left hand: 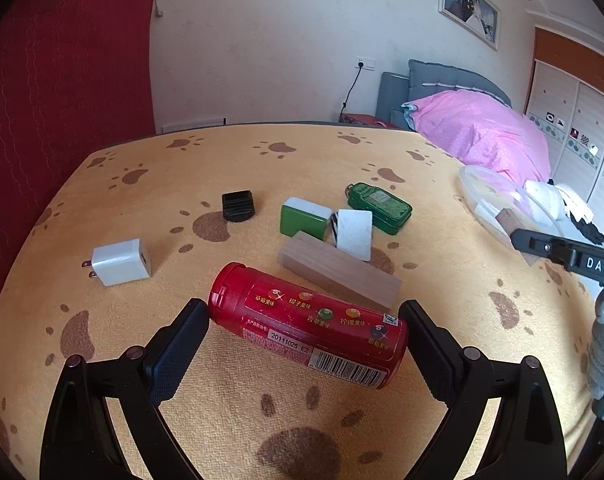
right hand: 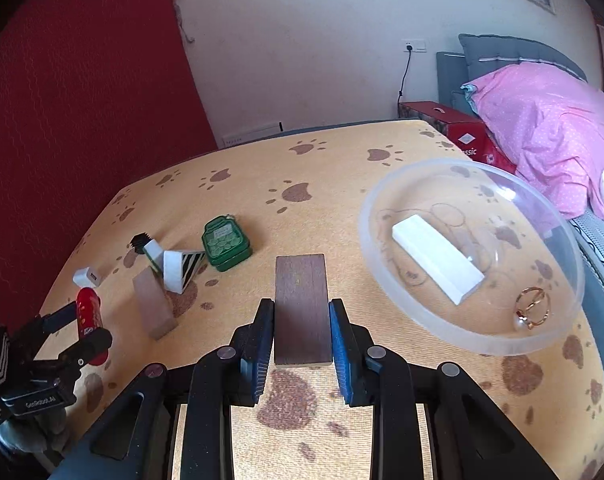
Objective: Organize rigid objects
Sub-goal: 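Carry the brown block into the clear bowl and open the right tool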
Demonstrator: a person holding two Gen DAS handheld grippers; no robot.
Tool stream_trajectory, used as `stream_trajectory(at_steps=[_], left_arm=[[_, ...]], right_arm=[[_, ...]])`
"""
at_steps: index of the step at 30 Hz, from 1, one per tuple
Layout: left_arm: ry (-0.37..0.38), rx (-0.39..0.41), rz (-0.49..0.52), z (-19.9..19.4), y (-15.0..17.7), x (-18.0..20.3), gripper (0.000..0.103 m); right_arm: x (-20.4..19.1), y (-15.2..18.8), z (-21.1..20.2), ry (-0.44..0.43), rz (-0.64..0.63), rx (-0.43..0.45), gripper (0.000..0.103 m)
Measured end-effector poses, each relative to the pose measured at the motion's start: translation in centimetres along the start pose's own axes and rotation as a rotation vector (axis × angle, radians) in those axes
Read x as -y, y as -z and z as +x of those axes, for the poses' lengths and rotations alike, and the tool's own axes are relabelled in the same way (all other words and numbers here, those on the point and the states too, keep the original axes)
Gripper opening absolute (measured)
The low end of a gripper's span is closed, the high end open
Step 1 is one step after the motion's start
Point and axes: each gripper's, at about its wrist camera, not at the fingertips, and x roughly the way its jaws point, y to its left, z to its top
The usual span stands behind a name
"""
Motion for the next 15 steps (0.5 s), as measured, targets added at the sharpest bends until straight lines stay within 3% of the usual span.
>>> stream_trajectory(at_steps=[15], left_arm=[[0.037, -0.019, 0.048, 0.4, -0.8, 5.1, 0.096]], right_arm=[[8.8, -1.3, -1.6, 0.103, 0.146, 0.069, 0.029]])
